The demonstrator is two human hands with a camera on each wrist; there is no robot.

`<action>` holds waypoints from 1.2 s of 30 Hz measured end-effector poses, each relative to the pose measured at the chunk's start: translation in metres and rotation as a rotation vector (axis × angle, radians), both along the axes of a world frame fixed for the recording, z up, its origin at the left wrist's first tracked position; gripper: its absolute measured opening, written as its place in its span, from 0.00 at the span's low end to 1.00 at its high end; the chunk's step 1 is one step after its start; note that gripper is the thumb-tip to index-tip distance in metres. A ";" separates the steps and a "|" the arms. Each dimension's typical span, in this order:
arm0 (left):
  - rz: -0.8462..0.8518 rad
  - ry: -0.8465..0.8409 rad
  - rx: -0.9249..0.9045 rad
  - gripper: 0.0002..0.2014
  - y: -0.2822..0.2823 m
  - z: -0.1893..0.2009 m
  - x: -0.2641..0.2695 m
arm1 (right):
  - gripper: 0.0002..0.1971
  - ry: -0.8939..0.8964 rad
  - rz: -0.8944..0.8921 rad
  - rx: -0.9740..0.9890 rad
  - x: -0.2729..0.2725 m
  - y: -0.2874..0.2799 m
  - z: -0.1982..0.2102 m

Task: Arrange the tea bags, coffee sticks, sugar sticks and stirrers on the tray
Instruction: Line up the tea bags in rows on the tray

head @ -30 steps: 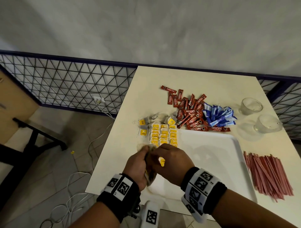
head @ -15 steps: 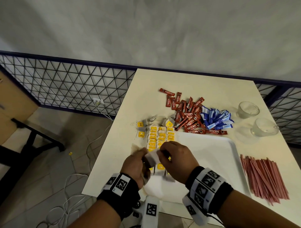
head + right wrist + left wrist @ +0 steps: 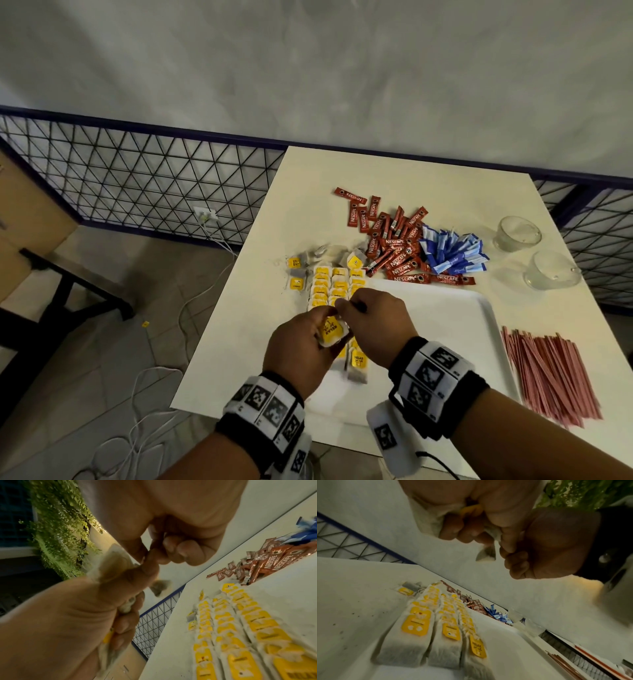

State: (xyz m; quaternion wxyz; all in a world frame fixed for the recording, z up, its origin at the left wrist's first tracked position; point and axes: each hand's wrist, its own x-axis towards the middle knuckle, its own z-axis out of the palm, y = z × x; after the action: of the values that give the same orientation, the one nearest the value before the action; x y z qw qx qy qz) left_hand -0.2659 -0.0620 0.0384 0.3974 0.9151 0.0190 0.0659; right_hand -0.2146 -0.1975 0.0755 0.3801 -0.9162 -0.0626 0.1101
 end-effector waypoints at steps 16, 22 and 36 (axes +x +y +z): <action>-0.128 0.346 -0.347 0.14 0.030 -0.013 0.017 | 0.06 0.004 0.226 0.057 0.002 -0.012 -0.009; -0.177 0.505 -0.081 0.20 0.024 -0.039 0.012 | 0.05 0.105 0.307 -0.135 0.001 -0.011 -0.046; -0.236 0.498 0.384 0.16 0.012 -0.057 0.002 | 0.10 0.173 0.362 -0.397 0.009 -0.009 -0.090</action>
State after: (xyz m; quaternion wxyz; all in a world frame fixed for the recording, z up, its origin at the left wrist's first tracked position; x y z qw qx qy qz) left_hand -0.2640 -0.0503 -0.0190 0.2056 0.9571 -0.0034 -0.2041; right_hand -0.2054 -0.2067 -0.0141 0.1716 -0.9338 -0.1697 0.2640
